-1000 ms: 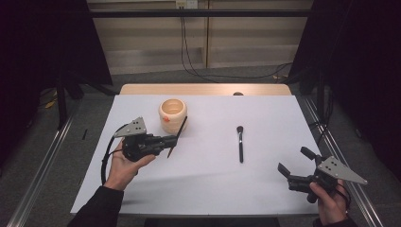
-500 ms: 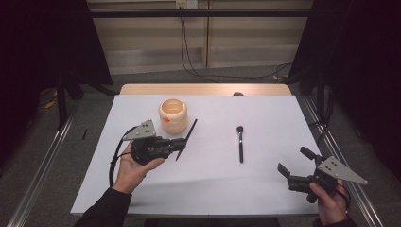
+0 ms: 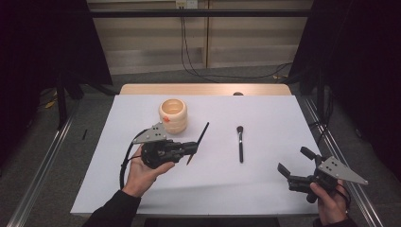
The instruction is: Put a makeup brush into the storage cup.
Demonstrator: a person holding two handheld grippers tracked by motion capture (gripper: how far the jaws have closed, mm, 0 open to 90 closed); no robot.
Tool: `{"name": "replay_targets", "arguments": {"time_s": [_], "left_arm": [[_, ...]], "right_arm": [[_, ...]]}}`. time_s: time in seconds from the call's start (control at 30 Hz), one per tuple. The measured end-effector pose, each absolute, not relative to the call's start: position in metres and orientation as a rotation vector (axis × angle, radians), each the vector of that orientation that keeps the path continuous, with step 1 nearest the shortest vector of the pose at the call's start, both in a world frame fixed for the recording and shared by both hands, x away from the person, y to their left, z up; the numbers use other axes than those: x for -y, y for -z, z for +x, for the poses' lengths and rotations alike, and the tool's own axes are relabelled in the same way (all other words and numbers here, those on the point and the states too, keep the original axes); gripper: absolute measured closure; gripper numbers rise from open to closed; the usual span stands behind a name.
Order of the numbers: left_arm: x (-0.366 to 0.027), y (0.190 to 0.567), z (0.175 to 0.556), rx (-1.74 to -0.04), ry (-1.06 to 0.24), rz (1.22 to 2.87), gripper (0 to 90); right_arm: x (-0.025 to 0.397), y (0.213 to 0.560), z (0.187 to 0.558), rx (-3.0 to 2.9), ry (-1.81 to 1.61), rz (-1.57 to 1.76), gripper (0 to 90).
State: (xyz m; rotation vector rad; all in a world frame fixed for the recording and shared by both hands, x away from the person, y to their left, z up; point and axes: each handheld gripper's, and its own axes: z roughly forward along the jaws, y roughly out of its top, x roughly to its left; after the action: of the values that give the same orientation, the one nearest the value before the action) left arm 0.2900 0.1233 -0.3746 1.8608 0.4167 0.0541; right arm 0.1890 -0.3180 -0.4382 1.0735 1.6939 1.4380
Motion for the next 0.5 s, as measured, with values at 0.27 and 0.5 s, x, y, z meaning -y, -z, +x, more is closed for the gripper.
{"name": "replay_targets", "arguments": {"time_s": [0.27,0.5], "left_arm": [[-0.110,0.370,0.290,-0.413,-0.041,1.965,83.8],[-0.097,0.359,0.293,-0.362,-0.026,2.078,83.8]], "right_arm": [[0.317,0.438,0.189,-1.703,-1.437,1.078,0.0],[0.317,0.438,0.190,-1.708,-1.452,1.073,0.0]]}}
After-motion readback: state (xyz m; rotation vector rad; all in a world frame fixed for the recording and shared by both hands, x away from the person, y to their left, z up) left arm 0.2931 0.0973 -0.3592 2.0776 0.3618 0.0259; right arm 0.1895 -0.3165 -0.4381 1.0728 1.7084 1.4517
